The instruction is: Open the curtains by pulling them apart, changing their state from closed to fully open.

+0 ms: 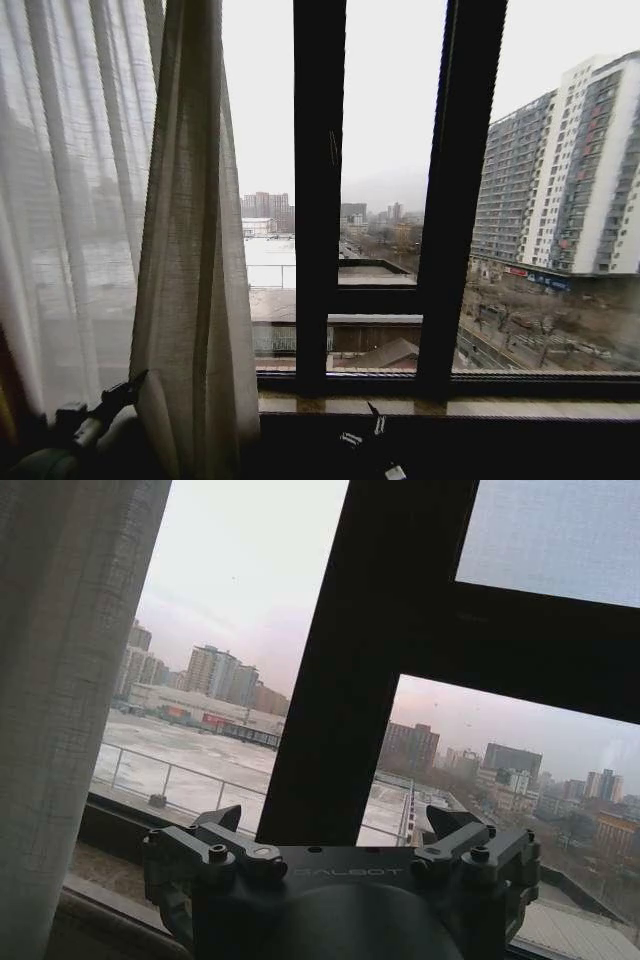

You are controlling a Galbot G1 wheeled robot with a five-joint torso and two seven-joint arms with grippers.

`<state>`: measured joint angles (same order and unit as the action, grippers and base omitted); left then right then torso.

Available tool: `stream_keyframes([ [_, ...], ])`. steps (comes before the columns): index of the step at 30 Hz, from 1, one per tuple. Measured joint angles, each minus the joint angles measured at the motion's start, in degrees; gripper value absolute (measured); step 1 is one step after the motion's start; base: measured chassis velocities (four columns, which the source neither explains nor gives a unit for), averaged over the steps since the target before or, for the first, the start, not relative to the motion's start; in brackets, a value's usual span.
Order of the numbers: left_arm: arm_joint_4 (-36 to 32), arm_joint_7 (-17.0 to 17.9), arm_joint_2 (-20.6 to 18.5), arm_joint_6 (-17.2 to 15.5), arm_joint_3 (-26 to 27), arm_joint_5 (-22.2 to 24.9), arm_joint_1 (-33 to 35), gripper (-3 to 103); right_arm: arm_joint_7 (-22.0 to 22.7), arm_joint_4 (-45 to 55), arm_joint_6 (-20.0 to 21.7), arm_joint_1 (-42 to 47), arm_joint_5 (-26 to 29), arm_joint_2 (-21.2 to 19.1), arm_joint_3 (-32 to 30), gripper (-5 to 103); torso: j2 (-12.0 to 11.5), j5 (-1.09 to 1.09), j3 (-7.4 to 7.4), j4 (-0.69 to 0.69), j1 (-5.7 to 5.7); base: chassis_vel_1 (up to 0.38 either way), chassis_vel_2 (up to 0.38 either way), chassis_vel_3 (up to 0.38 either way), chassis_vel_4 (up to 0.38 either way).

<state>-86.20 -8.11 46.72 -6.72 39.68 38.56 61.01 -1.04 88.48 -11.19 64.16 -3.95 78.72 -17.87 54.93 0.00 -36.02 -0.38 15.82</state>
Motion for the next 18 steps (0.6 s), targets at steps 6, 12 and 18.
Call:
stream_keyframes([
  [6,0.92,2.43,2.20,-0.09,-3.09,-0.55,-3.80,0,0.06,0.64,0.30,0.27,-0.07,0.00,1.01,100,0.00,0.00,0.00,-0.01,0.00,0.173,0.161,-0.178,-0.157],
  [12,0.78,4.51,8.31,-0.05,-4.96,-2.66,-5.10,0,0.13,-0.04,0.43,-0.02,-0.07,0.00,0.89,100,0.00,0.02,0.00,-0.03,0.00,0.153,0.170,-0.161,-0.170],
  [18,0.57,4.66,13.13,0.87,-4.15,-5.21,-3.64,0,0.16,-0.49,0.75,-0.85,-0.09,-0.01,1.09,100,0.00,0.03,0.01,-0.01,0.00,0.140,0.156,-0.152,-0.156],
])
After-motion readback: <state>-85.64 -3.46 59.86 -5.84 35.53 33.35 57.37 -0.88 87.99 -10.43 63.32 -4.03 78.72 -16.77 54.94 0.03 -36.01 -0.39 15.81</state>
